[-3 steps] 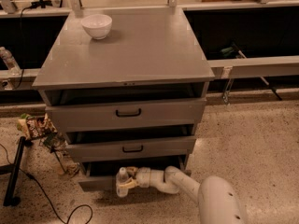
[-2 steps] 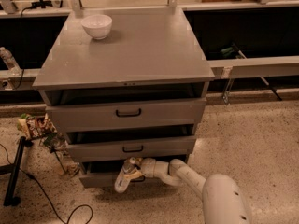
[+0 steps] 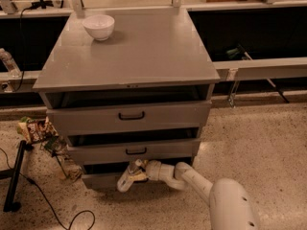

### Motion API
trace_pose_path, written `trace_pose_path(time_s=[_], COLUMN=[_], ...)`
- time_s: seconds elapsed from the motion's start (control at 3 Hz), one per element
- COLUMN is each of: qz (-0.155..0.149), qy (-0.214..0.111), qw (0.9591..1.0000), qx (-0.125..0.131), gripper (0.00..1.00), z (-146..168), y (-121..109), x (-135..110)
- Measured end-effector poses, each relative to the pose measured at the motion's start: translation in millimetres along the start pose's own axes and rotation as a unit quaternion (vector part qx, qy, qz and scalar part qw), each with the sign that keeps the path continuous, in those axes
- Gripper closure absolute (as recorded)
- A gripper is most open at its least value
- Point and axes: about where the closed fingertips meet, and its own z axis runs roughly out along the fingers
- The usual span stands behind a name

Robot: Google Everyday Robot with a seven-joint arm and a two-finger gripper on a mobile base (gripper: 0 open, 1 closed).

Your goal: Place blue plastic bottle into bottom drawer

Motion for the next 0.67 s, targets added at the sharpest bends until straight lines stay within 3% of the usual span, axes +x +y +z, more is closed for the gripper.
trace_pose_path(time_s=[0.33, 0.67], qz=[0.0, 0.001], qy=[-0.001, -0.001], qw=[1.0, 1.0], qx=[-0.002, -0.003], gripper=[0.33, 0.1], z=[3.2, 3.4], y=[1.8, 1.9], x=[-0.6, -0.7])
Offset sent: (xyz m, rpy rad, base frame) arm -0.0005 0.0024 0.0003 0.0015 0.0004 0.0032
